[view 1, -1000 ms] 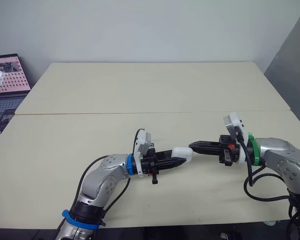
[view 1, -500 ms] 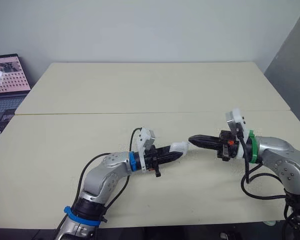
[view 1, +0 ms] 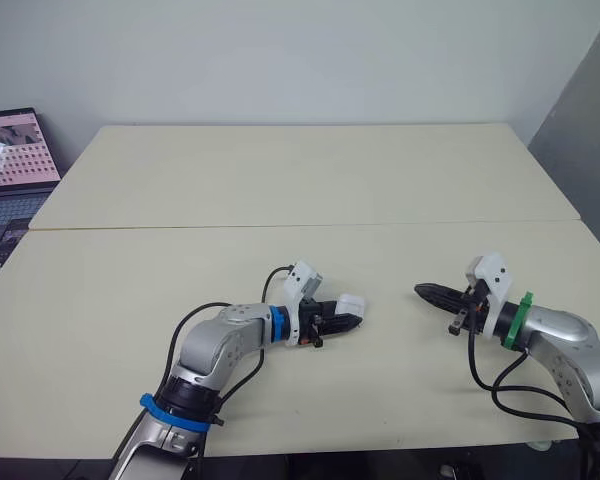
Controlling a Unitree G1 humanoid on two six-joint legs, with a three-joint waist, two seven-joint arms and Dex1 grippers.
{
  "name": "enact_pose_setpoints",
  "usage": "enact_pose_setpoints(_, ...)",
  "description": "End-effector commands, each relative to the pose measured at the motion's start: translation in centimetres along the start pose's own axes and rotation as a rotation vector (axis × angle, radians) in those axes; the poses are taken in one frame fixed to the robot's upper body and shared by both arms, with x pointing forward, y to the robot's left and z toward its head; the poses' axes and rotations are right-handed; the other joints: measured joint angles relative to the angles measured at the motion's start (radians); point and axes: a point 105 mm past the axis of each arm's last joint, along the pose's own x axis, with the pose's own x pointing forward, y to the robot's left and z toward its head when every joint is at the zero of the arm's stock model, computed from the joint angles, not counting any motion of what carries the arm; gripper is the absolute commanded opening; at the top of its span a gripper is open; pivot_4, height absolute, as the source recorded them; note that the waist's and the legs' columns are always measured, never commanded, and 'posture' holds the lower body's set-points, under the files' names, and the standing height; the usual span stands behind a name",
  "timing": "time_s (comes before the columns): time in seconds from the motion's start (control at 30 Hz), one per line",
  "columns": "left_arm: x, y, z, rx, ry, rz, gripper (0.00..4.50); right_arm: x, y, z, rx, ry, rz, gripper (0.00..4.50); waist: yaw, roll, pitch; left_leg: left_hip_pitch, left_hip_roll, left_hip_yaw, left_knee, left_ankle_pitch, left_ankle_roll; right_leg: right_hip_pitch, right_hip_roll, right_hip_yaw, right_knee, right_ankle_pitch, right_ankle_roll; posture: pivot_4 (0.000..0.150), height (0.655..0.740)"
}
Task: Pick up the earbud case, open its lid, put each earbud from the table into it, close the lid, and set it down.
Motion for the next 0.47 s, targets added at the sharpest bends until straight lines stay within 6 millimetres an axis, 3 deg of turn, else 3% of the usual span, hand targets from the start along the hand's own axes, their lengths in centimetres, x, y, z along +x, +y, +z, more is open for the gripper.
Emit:
enact_pose_setpoints(0.03,-1.4,0.3,1.2,0.078,-0.075,0.038,3.28,-0.6,0.5,0.2,-0.035,-0.053,-0.015,0.0,0.0,0.0,0.0,0.0,0.0,0.0,0.0,0.0,0.0,0.0,0.0,0.0,0.0,0.0,0.0,0.15,0.74)
enact_pose_setpoints(0.17,-4.1,-0.1,0.7,0.233,-0.106,0.07,4.5,-1.2,2.1,-1.3,-0.035,-0.038,0.035,0.9,-0.003,0.001,0.0,0.0,0.001,0.0,-0.001,0.0,0.0,-0.001,0.0,0.003,0.0,0.0,0.0,0.15,0.74)
enact_pose_setpoints(0.3,-6.6,0.5,-0.6,0.365,-0.107,0.171,4.5,-2.3,2.8,-3.3,-0.084,0.0,0.054,2.3,0.001,0.001,0.0,0.001,0.001,0.0,-0.001,0.0,0.0,0.0,-0.001,0.004,0.0,0.0,0.0,0.15,0.74)
enact_pose_setpoints(0.47,-9.1,1.0,-2.5,0.406,-0.119,0.234,4.5,-3.4,2.3,-3.4,-0.133,-0.052,-0.015,4.09,0.001,0.001,0.0,0.002,0.0,0.0,-0.001,0.0,0.0,0.002,-0.001,0.004,-0.001,0.0,0.0,0.15,0.74)
